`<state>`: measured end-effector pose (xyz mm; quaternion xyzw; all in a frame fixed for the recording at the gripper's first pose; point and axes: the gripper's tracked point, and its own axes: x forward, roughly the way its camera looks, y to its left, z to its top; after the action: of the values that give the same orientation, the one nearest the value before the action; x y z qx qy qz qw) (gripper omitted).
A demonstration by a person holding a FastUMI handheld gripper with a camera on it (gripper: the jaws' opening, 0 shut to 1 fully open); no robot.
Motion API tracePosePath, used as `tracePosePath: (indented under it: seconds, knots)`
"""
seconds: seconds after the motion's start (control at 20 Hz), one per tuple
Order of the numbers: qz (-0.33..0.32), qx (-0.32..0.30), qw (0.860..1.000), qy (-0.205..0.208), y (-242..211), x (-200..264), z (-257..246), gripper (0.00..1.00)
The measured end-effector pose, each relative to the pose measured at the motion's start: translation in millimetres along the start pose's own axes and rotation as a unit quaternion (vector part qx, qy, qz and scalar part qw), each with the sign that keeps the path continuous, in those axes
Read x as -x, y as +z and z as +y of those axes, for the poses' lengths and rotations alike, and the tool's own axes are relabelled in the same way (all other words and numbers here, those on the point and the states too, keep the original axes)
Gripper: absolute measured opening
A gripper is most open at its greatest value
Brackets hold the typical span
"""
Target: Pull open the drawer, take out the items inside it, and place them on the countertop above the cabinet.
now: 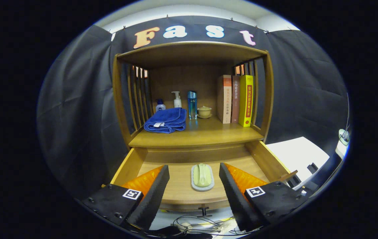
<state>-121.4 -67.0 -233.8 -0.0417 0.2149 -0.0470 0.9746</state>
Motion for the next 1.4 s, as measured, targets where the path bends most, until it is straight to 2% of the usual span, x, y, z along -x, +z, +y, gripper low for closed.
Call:
tracePosePath:
  seconds: [0.3,0.5,0.7,0.95,1.25,1.4]
  knots:
    - [0.063,0.018,0.998,0.002,-24.3,-77.6,1.2,0.99]
    - [0.125,-0.010,0.992,0.005,-68.1,-112.2,-1.2,0.98]
    - [0.181,-0.011,0.983,-0.008,-109.8,-131.5,-17.8,0.98]
    - [0.235,0.001,0.972,-0.001,-142.1,-144.5,-20.3,0.98]
    - [0.284,0.010,0.959,0.010,-170.9,-149.8,-18.3,0.74]
    - [0.289,-0.005,0.957,0.009,-175.0,-148.6,-22.0,0.36]
